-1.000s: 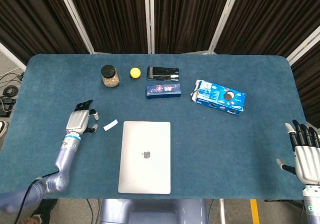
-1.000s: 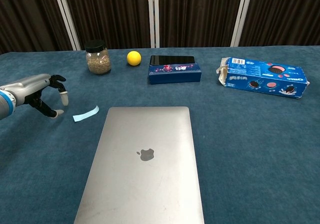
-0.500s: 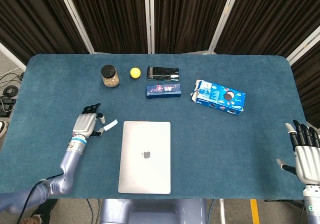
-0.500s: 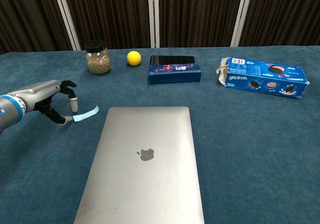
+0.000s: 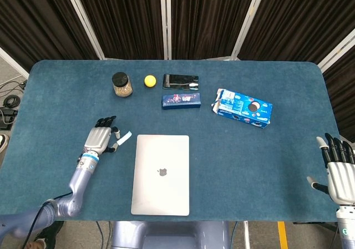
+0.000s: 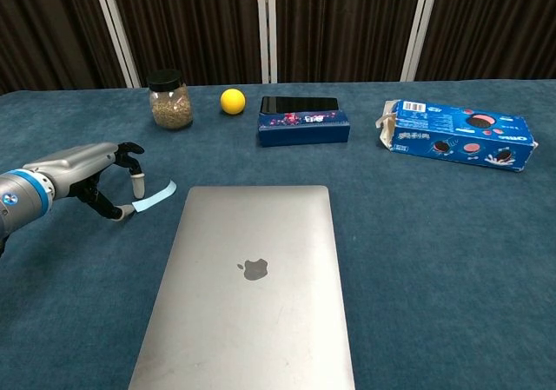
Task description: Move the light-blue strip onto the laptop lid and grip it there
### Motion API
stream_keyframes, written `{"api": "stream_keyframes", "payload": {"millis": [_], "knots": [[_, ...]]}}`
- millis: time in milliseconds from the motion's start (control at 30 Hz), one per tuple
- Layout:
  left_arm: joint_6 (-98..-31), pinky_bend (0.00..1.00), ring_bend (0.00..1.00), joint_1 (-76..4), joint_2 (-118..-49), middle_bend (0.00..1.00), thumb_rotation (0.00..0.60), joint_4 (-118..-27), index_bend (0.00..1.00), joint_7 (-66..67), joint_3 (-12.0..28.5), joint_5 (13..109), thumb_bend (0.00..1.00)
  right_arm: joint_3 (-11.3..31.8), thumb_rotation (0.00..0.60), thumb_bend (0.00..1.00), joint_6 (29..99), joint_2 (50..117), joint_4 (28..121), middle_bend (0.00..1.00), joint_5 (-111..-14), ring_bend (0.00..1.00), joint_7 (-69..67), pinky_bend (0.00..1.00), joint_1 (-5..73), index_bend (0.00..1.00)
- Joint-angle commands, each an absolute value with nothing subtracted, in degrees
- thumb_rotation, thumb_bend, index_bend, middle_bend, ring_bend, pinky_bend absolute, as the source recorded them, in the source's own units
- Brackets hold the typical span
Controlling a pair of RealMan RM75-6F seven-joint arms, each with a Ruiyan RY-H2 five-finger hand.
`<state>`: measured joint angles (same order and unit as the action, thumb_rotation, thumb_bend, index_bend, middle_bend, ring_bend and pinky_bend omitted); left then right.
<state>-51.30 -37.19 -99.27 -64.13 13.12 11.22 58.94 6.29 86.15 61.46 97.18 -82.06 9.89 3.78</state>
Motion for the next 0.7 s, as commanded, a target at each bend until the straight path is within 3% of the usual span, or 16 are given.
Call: {"api": "stream_keyframes", "payload": {"millis": [33, 533, 700], "knots": [[-51.39, 0.00, 0.00, -37.32, -99.41, 0.00, 0.600, -64.04, 0.46, 13.07, 11.15, 59.30, 0.40, 6.30, 0.600, 0.00, 86.12, 61.44, 97.19, 0.00, -82.01, 0.00, 9.85, 0.00, 3.79, 0.04], [-51.18, 0.00, 0.00, -37.98, -100.20, 0.00, 0.600, -62.99, 0.51, 13.86, 11.35, 59.37, 0.47, 6.27, 0.600, 0.00, 86.17, 61.26, 97.28, 0.00, -82.02, 0.00, 9.50, 0.00, 3.78, 0.04], [-51.23, 0.00, 0.00, -38.16, -100.45, 0.00, 0.600, -62.79, 0.58, 13.69, 11.50, 59.58, 0.48, 6.25, 0.600, 0.00, 86.15, 61.29, 97.26, 0.00, -81.97, 0.00, 9.52, 0.00, 3.79, 0.04]]}}
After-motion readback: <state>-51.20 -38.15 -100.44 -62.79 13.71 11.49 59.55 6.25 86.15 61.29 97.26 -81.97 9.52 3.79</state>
